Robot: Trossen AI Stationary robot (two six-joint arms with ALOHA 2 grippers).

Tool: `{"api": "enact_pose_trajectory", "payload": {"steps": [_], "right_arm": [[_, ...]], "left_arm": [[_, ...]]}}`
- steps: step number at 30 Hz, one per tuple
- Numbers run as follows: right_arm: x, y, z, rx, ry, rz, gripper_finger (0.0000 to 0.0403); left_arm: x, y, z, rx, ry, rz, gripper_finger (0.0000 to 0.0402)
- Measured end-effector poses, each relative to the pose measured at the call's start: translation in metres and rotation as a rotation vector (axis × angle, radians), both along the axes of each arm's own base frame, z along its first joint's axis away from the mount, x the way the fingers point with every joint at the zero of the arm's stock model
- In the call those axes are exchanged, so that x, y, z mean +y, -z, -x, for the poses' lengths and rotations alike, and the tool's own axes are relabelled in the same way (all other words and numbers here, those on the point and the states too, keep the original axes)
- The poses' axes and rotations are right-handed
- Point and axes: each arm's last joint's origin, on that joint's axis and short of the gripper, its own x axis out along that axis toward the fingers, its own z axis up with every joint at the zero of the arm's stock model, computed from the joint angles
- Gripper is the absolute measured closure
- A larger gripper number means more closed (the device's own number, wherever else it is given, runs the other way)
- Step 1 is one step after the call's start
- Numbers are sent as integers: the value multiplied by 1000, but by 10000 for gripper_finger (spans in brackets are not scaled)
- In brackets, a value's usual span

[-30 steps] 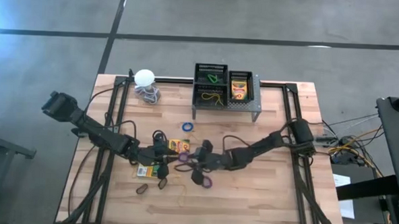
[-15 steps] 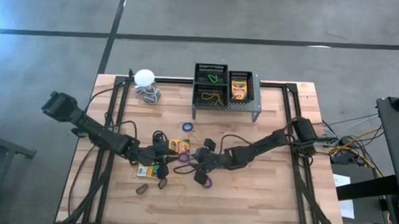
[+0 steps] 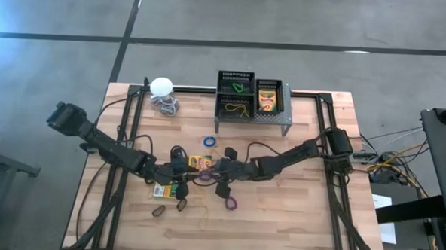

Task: Pick & Place Office Desk Supplies
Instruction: Put the purple spring keychain into the top left black bin

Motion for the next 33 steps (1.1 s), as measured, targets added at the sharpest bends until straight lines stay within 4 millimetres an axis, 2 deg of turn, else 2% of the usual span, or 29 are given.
{"api": "enact_pose_trajectory", "payload": {"steps": [9, 22, 26, 33], "right_arm": [[-5, -3, -3, -5, -57, 100, 287], [-12, -5, -6, -25, -118, 102, 259], [-11, 5, -9, -16, -156, 146, 257], [-10, 26, -26, 10, -184, 156, 270]], "left_arm": [[0, 0, 0, -1, 0, -2, 296], [0, 0, 0, -1, 0, -1, 296], [0, 0, 0, -2, -1, -1, 296], [0, -1, -1, -9, -2, 2, 296]]}}
